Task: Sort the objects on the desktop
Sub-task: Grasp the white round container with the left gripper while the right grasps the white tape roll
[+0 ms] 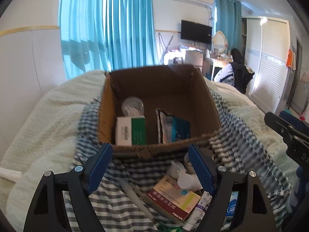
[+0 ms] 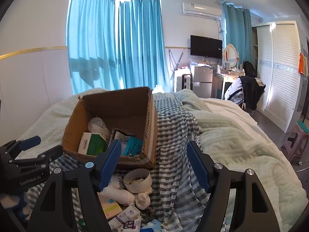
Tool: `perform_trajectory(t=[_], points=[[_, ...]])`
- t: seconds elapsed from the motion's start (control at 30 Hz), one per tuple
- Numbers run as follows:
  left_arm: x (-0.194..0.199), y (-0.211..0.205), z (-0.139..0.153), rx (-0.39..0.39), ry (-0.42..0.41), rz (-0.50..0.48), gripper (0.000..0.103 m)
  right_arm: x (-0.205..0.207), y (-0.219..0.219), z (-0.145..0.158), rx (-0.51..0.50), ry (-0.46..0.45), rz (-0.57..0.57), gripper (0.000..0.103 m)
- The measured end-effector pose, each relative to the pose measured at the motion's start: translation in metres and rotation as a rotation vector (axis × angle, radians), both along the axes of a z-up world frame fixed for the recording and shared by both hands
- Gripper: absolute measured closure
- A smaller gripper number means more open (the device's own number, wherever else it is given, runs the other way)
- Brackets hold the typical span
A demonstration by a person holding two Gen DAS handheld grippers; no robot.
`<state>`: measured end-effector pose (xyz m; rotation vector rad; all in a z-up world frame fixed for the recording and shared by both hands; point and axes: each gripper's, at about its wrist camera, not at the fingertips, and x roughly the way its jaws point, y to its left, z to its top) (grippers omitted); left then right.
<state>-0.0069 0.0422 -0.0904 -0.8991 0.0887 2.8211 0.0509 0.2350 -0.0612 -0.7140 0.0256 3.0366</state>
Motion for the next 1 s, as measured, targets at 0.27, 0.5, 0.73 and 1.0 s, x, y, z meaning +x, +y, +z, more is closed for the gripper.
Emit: perform_trajectory(t=[0.27,0.5,0.73,1.0], points=[[-0.018,0.019,-0.059,0.000,-0.147,-0.046,0.019,-0.034,0.000,-0.061,0.018,-0.177,0.041,0.054],[-0.038,0.036,-0.094,0.033,-0.233,-0.098,0.020,-0.068,0.000,-0.093,-0.025,-0.297,0.056,0.062],[-0.050,0.049,-0.119,0.087,-0.322,-0.174,0.045,-0.105,0.000,-0.123,-0.097,-0.385,0.071,0.062],[-0.047,0.056,-0.121,0.101,-0.290,-0.229,0.060,-0.124,-0.007,-0.160,-0.102,-0.494,0.111,0.072]])
